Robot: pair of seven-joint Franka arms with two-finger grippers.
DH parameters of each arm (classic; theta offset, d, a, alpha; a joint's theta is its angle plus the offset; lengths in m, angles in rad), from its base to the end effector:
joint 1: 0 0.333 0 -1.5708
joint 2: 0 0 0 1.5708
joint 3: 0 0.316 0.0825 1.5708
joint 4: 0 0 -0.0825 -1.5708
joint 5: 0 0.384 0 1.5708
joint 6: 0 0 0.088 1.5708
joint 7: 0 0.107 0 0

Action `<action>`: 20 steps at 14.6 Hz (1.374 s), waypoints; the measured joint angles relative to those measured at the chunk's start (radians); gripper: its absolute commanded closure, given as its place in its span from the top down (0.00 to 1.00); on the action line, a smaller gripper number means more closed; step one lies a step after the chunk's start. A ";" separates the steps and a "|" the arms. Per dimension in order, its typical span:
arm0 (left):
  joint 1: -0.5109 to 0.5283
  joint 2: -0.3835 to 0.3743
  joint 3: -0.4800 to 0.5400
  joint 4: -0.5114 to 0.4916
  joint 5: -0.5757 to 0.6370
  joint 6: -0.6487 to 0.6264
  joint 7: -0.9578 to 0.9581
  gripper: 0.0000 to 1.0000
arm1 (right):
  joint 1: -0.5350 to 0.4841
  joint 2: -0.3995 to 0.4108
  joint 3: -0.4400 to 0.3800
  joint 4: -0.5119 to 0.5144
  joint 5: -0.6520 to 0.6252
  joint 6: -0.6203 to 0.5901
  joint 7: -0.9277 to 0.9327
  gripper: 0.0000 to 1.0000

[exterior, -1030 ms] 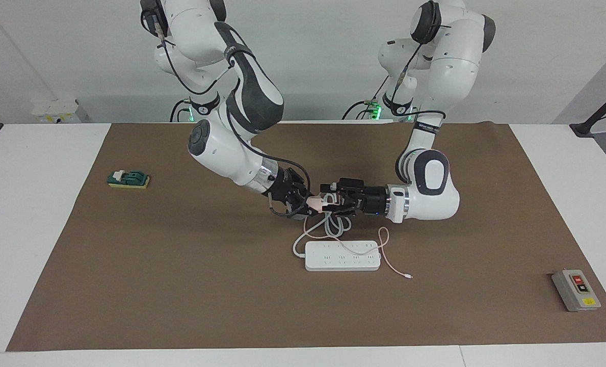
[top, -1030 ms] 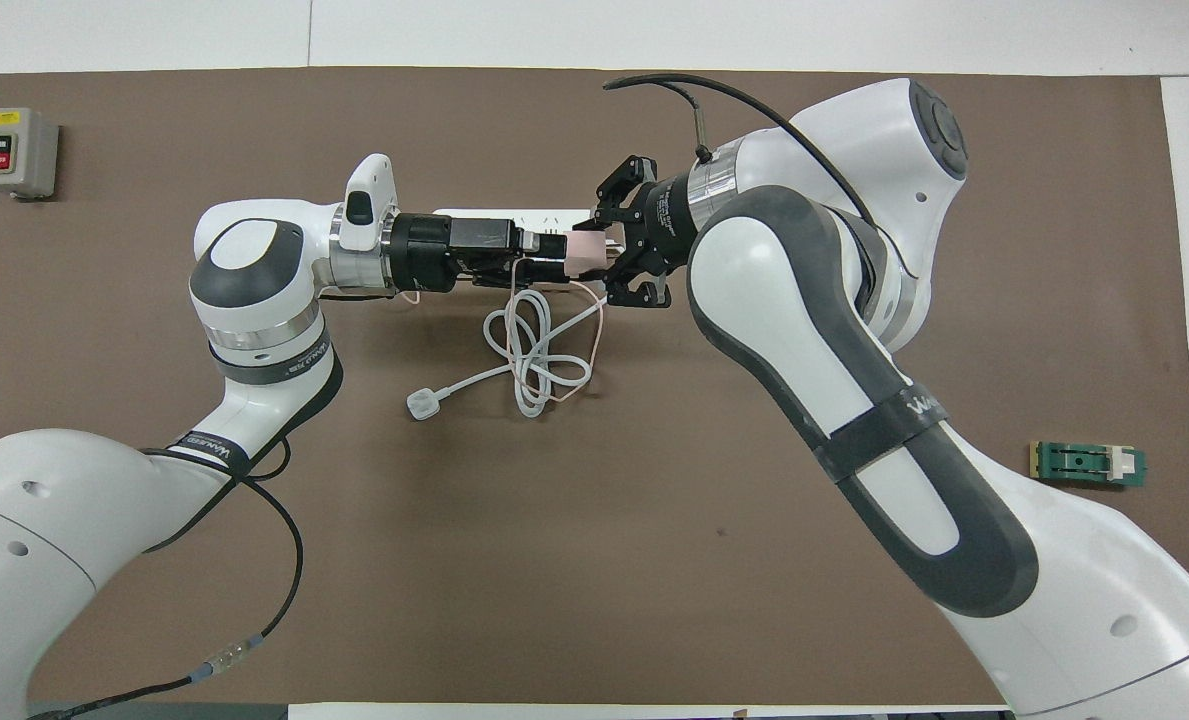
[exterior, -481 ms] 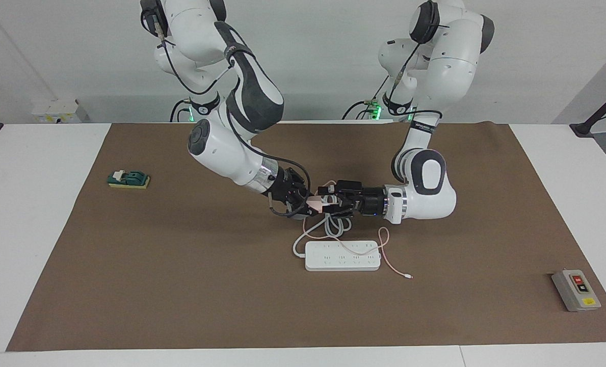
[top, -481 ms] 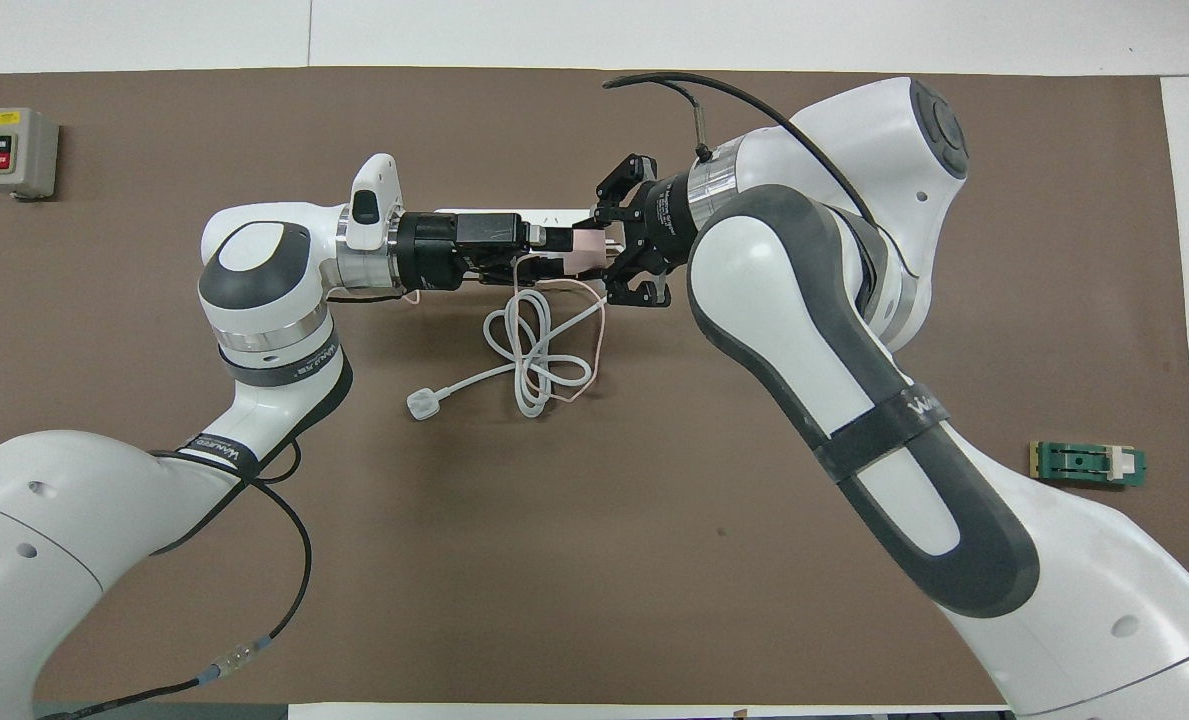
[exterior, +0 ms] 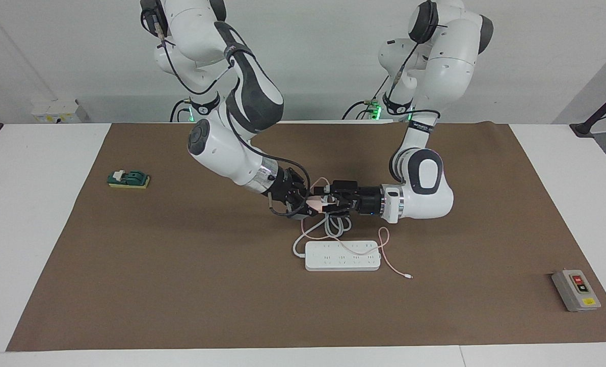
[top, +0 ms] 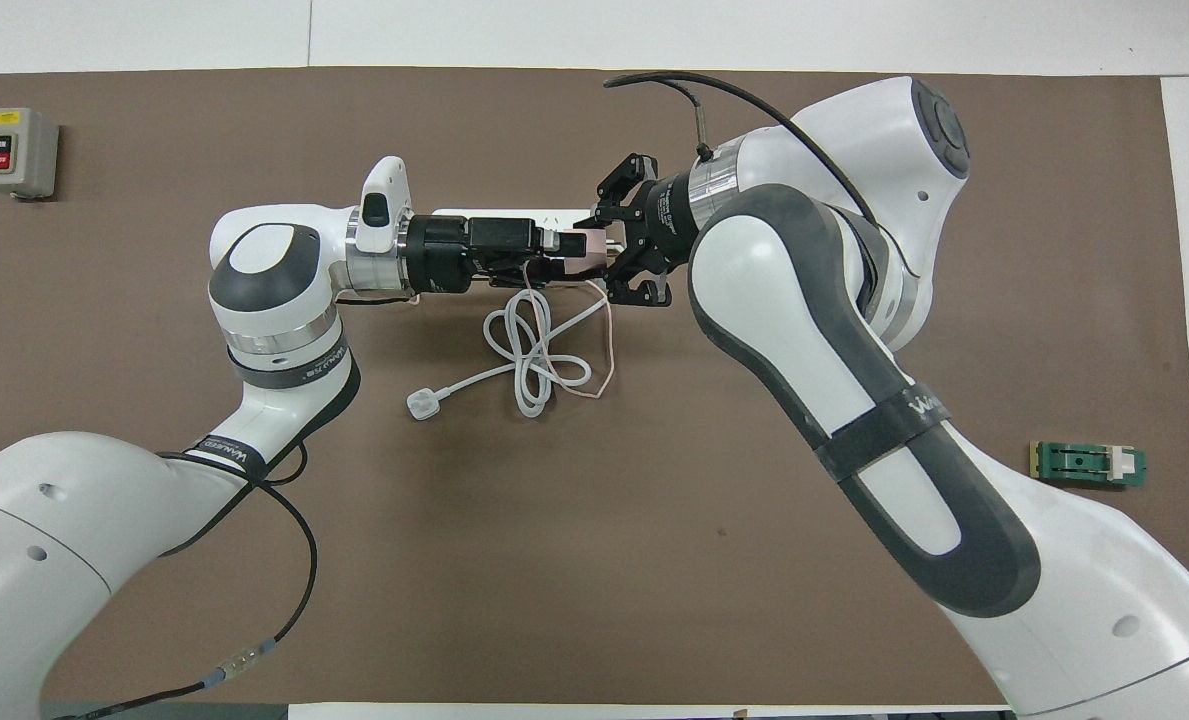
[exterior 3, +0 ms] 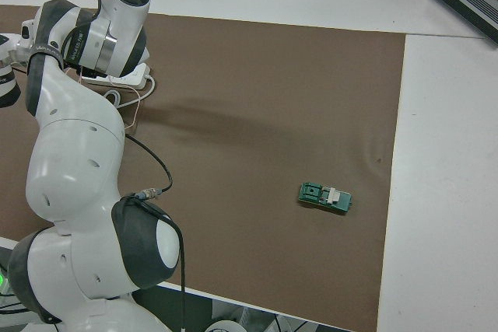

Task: Plug charger into power strip
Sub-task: 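Open the right gripper and withdraw while the left gripper holds the charger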

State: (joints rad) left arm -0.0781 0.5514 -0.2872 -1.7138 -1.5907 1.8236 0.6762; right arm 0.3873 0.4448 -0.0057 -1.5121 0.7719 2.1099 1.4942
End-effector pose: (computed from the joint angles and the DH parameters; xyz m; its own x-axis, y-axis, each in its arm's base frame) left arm 0.6097 -0.2925 0.3309 0.9931 -0.1157 -0.0183 0.0186 0.0016 0.9998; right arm 0.6424 0.2935 0.4344 0.1005 -0.7609 -0.6411 -0.9949 -0.0744 -0.0678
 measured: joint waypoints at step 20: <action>-0.001 -0.004 0.007 -0.003 0.002 0.009 0.014 0.00 | -0.001 0.000 -0.001 0.011 0.002 -0.008 0.015 0.00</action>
State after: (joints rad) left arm -0.0789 0.5473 -0.2803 -1.7164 -1.5885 1.8326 0.6898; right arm 0.3862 0.4448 -0.0064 -1.5015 0.7736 2.1020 1.5088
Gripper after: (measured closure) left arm 0.705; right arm 0.511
